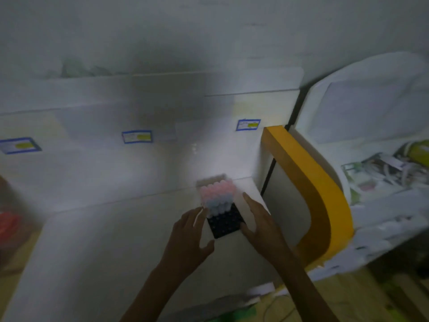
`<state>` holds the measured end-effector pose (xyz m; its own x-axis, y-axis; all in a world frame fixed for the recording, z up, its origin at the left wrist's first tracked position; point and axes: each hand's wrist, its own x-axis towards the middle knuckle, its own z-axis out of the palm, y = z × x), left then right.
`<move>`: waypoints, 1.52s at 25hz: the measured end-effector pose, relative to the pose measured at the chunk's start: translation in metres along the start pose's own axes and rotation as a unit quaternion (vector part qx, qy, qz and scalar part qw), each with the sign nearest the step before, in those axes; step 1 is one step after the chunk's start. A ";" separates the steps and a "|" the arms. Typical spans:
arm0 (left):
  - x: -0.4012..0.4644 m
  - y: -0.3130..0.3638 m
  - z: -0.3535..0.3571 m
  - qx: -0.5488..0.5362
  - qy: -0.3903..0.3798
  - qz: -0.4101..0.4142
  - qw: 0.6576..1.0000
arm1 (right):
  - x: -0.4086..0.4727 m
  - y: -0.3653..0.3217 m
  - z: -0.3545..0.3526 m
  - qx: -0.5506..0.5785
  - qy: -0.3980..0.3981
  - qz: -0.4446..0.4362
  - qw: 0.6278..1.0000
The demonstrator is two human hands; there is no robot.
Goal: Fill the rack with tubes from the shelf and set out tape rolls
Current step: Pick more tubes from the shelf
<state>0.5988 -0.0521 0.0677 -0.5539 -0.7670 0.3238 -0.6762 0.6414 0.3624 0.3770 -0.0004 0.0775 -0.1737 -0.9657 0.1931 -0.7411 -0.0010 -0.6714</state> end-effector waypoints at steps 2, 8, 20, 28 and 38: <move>0.000 0.007 0.001 -0.013 -0.013 0.032 0.999 | -0.031 0.002 -0.003 -0.032 0.021 0.001 0.999; 0.001 0.080 0.033 -0.079 -0.061 0.140 0.985 | -0.126 0.025 -0.042 -0.036 0.053 0.081 0.995; 0.003 0.292 0.124 -0.109 -0.110 0.253 0.955 | -0.263 0.141 -0.185 -0.112 0.155 0.227 0.955; 0.047 0.378 0.165 -0.046 -0.098 0.184 0.977 | -0.258 0.231 -0.272 -0.093 0.128 0.164 0.974; 0.143 0.384 0.214 -0.028 -0.051 0.073 0.996 | -0.129 0.333 -0.305 -0.072 0.049 0.095 0.992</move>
<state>0.1561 0.0802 0.0658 -0.6931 -0.6610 0.2876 -0.5577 0.7445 0.3670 -0.0447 0.2025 0.0475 -0.3770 -0.9146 0.1460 -0.7727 0.2236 -0.5941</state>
